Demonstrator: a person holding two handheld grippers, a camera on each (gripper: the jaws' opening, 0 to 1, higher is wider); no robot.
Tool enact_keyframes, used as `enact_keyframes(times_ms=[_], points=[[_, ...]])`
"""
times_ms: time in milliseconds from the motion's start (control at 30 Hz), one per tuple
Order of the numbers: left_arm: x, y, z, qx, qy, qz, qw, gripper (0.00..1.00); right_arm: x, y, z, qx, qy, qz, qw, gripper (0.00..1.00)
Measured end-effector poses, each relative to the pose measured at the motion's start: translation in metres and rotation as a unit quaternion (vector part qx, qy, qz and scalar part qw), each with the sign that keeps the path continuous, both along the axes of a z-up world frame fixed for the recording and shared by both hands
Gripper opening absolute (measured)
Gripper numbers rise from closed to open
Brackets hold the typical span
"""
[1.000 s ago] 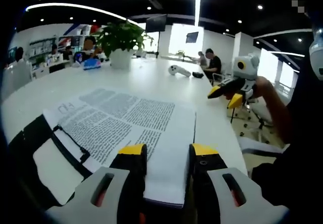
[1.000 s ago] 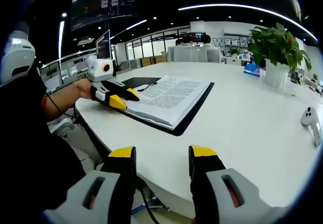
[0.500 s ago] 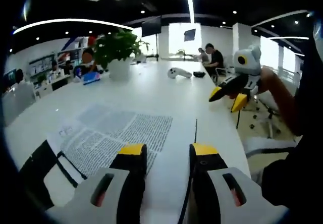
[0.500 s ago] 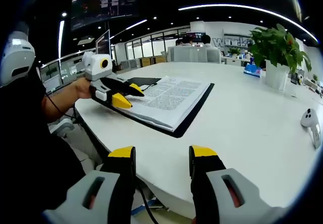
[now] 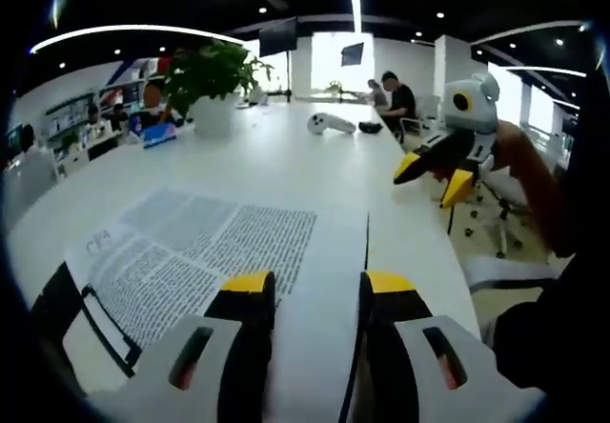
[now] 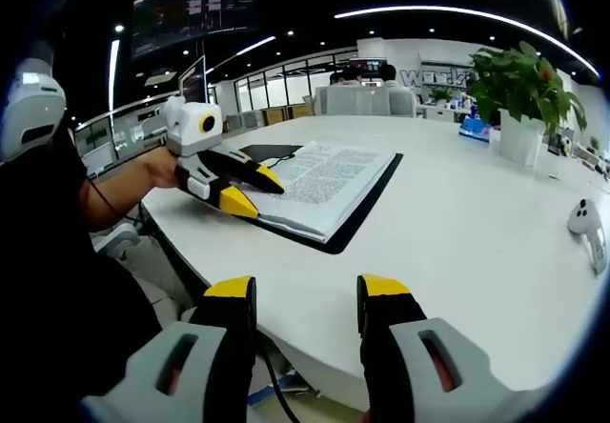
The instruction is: Flip through the bound document one page at a time
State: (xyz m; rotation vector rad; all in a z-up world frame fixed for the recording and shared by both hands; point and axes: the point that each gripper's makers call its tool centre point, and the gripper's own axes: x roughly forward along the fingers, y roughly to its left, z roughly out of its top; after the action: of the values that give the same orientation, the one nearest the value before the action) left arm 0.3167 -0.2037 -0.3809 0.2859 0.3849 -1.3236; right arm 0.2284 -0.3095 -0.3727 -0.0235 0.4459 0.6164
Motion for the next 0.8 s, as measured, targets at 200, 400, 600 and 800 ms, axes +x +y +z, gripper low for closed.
enact_keyframes(times_ms=[200,400,600,800], points=[[0.001,0.002,0.002,-0.027,0.042,0.002,0.9988,0.38,0.001,-0.002,0.0,0.002,-0.001,-0.001,1.0,0.42],[0.004,0.003,0.003,-0.05,0.071,0.005,0.9962,0.37,-0.001,-0.003,-0.001,0.004,0.002,-0.003,1.0,0.42],[0.005,0.004,0.004,-0.069,0.085,0.005,0.994,0.37,0.0,0.0,0.003,0.008,-0.004,0.0,1.0,0.42],[0.005,0.004,0.004,-0.074,0.09,0.003,0.9932,0.36,0.005,0.008,0.006,0.017,-0.008,0.001,0.9998,0.42]])
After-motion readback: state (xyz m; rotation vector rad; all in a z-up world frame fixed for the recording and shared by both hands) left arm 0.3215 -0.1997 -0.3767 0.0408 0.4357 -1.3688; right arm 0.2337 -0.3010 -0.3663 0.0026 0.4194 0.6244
